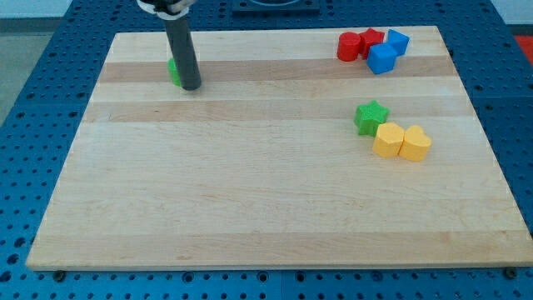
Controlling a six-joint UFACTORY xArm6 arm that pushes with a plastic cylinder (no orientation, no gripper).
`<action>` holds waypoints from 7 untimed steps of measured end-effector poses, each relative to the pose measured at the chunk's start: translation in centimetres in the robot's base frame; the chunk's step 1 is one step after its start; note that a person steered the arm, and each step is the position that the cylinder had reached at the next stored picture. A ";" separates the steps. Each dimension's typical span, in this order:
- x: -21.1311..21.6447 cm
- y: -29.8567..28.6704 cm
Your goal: Push the blue cube towards the green circle
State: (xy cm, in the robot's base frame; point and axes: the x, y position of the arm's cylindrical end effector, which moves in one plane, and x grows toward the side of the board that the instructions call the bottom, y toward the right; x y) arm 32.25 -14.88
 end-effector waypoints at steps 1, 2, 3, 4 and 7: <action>-1.5 -1.2; -3.2 -2.4; -4.9 -4.0; -6.2 -5.7; -6.8 -6.4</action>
